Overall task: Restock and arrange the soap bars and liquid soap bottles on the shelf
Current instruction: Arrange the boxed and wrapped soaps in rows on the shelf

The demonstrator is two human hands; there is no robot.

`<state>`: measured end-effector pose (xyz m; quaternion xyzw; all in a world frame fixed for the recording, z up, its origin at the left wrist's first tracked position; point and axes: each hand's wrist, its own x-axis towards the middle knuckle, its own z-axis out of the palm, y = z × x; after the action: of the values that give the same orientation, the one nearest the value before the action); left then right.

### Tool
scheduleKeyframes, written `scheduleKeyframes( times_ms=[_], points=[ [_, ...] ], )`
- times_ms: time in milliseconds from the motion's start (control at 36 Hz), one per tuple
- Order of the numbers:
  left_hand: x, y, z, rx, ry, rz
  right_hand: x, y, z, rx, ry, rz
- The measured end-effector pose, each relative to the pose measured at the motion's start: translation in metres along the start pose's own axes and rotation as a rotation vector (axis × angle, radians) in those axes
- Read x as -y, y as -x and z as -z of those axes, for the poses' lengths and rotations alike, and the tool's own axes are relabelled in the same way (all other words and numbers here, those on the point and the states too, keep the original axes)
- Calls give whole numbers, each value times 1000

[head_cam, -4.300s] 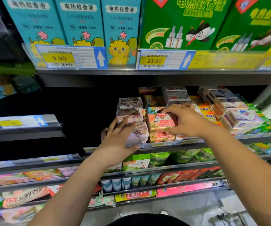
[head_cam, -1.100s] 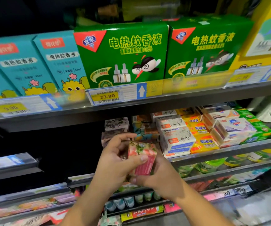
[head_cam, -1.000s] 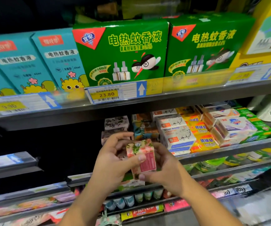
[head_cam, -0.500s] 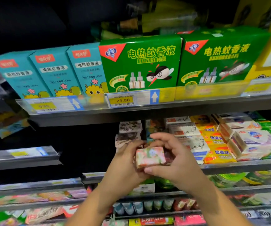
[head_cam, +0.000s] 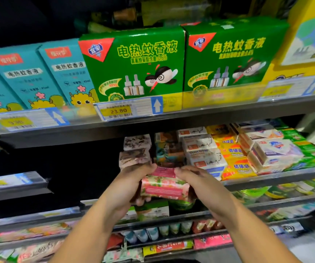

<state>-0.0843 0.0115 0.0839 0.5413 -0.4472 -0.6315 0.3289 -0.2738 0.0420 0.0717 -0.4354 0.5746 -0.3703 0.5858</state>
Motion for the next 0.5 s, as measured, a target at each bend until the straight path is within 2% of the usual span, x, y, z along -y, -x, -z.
scheduleKeyframes(
  times_ms=[167, 306, 389, 500],
  points=[
    [-1, 4, 6, 60, -76, -140, 3, -2, 9, -17, -6, -33],
    [-5, 5, 18, 80, -126, -393, 13, -3, 15, 134, -111, -108],
    [-2, 6, 24, 79, -207, -554, 14, -4, 10, 240, -275, -110],
    [7, 6, 36, 69, -357, -626, 17, -7, -1, 213, -513, -48]
  ],
)
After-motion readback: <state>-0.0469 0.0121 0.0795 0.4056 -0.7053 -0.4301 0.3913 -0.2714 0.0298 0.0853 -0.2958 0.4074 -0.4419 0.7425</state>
